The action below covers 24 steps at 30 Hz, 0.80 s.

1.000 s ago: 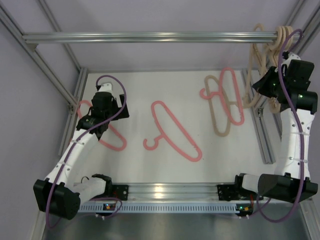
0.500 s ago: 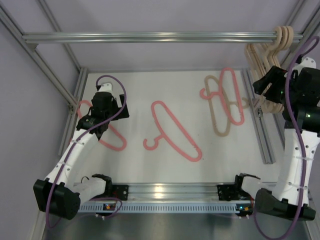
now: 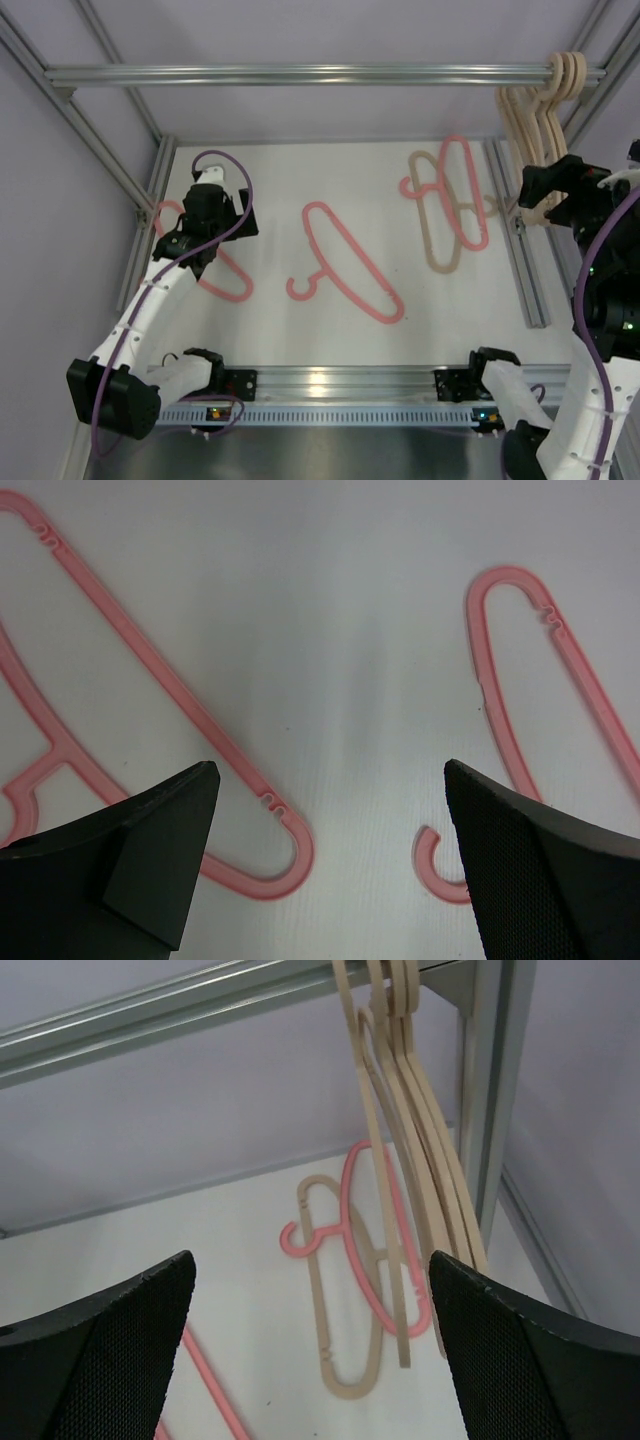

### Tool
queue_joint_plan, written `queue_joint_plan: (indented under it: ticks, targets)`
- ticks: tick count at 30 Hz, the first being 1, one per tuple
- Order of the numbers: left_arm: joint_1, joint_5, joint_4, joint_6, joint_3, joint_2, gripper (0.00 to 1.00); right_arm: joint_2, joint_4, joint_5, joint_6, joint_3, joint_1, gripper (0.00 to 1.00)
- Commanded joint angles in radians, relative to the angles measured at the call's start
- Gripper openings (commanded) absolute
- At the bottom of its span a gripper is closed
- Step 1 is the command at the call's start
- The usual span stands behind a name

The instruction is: Organize the hangers

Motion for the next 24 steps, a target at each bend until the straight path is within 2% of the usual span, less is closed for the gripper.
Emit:
queue_joint_plan:
  ticks: [1, 4, 7, 8, 11, 17, 20, 24]
  targets:
    - [0.003, -0.019, 0.006, 0.007, -0.01, -0.014, 0.98, 0.001, 0.13, -0.048, -0.054, -0.074, 0.054, 0.96]
    - [0.003, -0.023, 0.006, 0.007, -0.01, -0.011, 0.98, 0.004, 0.173, -0.101, -0.092, -0.125, 0.11, 0.96]
    - [0.003, -0.022, 0.006, 0.009, -0.01, -0.007, 0.98, 0.032, 0.175, -0.07, -0.14, -0.157, 0.222, 0.96]
    - [0.005, -0.023, 0.006, 0.009, -0.01, -0.005, 0.98, 0.039, 0.178, -0.044, -0.153, -0.165, 0.321, 0.96]
    - [0.01, -0.022, 0.006, 0.008, -0.01, -0.002, 0.98, 0.069, 0.192, 0.081, -0.18, -0.221, 0.477, 0.96]
    - [0.013, -0.033, 0.006, 0.009, -0.011, 0.003, 0.98, 0.191, 0.284, 0.271, -0.134, -0.333, 0.687, 0.94]
    - [0.013, -0.036, 0.007, 0.009, -0.011, 0.006, 0.98, 0.274, 0.333, 0.29, -0.091, -0.397, 0.735, 0.94]
    - [0.014, -0.037, 0.007, 0.011, -0.013, 0.007, 0.98, 0.378, 0.394, 0.319, -0.003, -0.473, 0.735, 0.94]
